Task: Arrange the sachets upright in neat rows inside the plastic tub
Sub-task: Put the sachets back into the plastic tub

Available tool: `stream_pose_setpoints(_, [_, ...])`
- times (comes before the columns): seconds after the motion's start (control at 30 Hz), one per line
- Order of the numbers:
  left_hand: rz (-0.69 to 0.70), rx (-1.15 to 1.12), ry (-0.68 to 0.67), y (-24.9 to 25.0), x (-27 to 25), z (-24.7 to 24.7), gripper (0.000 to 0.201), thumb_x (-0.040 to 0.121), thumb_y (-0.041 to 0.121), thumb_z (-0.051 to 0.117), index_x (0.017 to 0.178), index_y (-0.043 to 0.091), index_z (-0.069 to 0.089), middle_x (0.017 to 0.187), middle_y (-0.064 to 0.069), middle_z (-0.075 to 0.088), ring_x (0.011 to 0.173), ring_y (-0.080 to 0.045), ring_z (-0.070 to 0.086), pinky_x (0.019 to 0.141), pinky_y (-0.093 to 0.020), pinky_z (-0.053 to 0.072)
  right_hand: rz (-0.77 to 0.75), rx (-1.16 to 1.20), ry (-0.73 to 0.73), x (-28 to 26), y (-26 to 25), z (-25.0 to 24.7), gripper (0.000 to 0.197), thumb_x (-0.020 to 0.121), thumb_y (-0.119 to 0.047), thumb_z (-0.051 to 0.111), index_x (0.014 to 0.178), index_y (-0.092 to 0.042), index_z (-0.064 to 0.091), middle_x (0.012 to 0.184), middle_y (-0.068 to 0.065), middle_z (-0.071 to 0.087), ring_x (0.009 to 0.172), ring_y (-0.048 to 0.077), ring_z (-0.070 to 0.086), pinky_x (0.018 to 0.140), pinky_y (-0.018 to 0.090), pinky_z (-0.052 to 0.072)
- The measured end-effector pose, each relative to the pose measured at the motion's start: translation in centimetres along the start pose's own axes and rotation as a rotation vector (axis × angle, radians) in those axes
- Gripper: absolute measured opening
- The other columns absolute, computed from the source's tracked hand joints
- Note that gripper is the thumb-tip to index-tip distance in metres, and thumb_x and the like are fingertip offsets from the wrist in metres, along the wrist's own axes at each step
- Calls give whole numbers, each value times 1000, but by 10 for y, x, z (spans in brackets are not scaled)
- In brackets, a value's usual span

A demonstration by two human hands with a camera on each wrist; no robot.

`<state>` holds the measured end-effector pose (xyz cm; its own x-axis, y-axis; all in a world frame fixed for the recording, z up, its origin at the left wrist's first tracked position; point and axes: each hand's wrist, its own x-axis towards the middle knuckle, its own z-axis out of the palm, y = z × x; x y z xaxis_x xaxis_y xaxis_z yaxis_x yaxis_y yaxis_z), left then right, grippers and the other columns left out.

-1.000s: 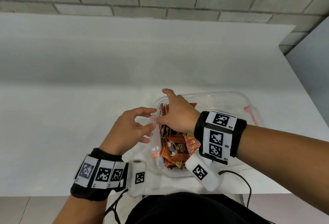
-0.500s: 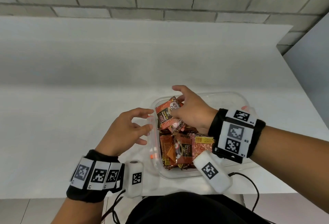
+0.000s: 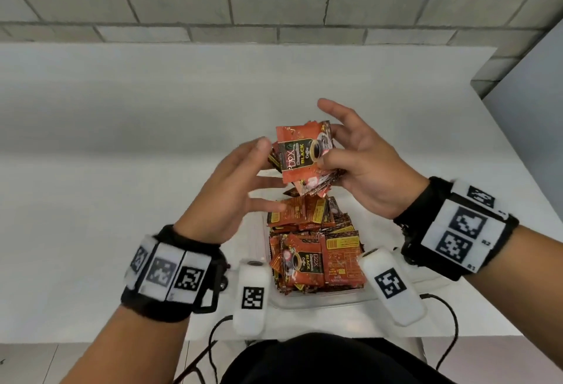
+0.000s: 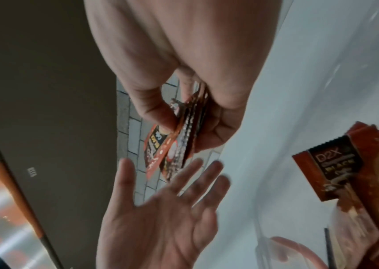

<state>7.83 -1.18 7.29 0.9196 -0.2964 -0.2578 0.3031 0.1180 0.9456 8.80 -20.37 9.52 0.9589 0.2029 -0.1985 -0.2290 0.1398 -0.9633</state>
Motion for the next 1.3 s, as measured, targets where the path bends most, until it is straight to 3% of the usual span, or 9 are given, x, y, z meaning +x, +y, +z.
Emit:
stream_pose_setpoints(0.13, [-80, -280, -222, 14, 13, 25, 44, 79, 51, 58, 111, 21, 65, 112, -11, 68, 96, -27, 69, 74, -48, 59, -42, -54, -47, -6, 2, 8, 81, 69, 8, 59, 137, -31, 39, 115, 4, 55, 91, 16, 65, 71, 31, 53])
stream_pose_setpoints(0.27, [-75, -525, -257, 7, 22, 34, 51, 64, 31, 86, 108, 12, 66, 99, -13, 70, 85, -25, 70, 75, -43, 57, -31, -92, 12, -7, 7, 10, 73, 83, 16, 50, 139, -27, 36, 111, -1, 59, 83, 8, 68, 64, 26, 54])
stream_pose_setpoints(0.4, [-171, -471, -212, 0, 23, 43, 29, 77, 9, 62, 106, 7, 59, 80, -9, 69, 68, -22, 69, 60, -41, 59, 17, -265, -23, -13, 5, 8, 59, 87, 9, 48, 132, -28, 38, 113, 0, 58, 81, 0, 65, 62, 19, 53])
stream_pose_setpoints(0.47, [-225, -469, -224, -4, 23, 42, 32, 77, 9, 58, 109, 9, 60, 89, -11, 67, 74, -24, 68, 60, -43, 58, 20, -516, -59, -15, 0, 6, 56, 88, -1, 52, 136, -26, 36, 128, 2, 48, 104, 6, 59, 76, 21, 53])
stream_pose_setpoints(0.53, [-246, -475, -243, -10, 22, 39, 38, 76, 8, 57, 114, 14, 61, 101, -14, 63, 79, -26, 65, 62, -41, 58, -3, -831, -60, -14, 0, 2, 59, 86, -13, 59, 137, -32, 35, 136, 2, 37, 126, 18, 39, 101, 32, 40])
stream_pose_setpoints(0.6, [-209, -483, -256, -16, 22, 30, 45, 73, 8, 55, 117, 19, 63, 106, -17, 60, 78, -26, 62, 57, -34, 55, -7, -938, -48, -18, -1, -2, 67, 84, -30, 66, 140, -37, 30, 141, 0, 31, 133, 21, 26, 109, 38, 28])
stream_pose_setpoints(0.73, [-64, -537, -204, -17, 21, -17, 62, 65, 11, 66, 124, 26, 57, 103, -15, 64, 84, -34, 65, 50, -29, 51, 76, -820, 166, -32, 11, -20, 73, 85, -55, 53, 147, -33, 22, 147, -8, 32, 130, 14, 36, 103, 33, 35])
stream_pose_setpoints(0.9, [-109, -395, 115, -31, 4, -80, 47, 72, 10, 43, 112, 27, 63, 85, -10, 66, 72, -34, 69, 43, -24, 45, 696, -509, 131, -46, 45, -39, 79, 87, -65, 44, 151, -31, 12, 158, 0, 17, 137, 29, 32, 105, 53, 37])
stream_pose_setpoints(1.3, [-229, -367, 94, -46, 5, -73, 48, 70, 9, 44, 112, 24, 64, 87, -13, 63, 71, -33, 67, 42, -25, 45, 810, -434, -13, -34, 61, -5, 80, 85, -73, 29, 151, -36, 5, 160, -1, 10, 144, 34, 16, 110, 62, 21])
